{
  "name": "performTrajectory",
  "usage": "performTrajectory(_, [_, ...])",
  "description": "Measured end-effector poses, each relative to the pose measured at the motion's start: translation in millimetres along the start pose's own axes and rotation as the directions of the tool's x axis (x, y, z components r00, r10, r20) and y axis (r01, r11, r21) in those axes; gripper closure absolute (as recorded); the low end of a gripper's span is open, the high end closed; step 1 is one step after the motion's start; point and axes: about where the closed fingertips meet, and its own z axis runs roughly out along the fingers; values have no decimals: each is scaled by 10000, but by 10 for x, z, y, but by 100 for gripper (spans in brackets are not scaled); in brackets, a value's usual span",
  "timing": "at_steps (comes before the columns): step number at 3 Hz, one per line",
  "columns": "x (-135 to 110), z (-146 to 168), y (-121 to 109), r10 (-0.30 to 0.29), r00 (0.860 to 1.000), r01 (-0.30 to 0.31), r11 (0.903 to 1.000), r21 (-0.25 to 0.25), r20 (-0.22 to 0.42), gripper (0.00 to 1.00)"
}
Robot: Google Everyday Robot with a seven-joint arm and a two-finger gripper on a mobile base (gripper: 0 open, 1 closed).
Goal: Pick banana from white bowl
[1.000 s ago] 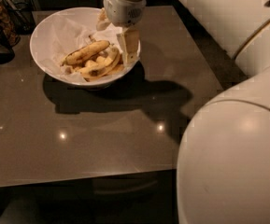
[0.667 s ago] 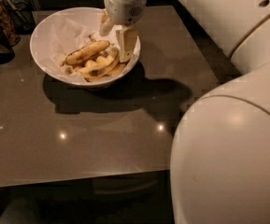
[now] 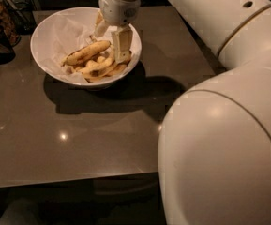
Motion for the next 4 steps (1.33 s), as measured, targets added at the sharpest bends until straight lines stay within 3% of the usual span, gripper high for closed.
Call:
performTrajectory(1, [-114,163,-59,-274,9992,282,9993,-254,284,51])
performTrajectory(4, [-260,298,-101,-563,9968,594,9968,-538,572,45])
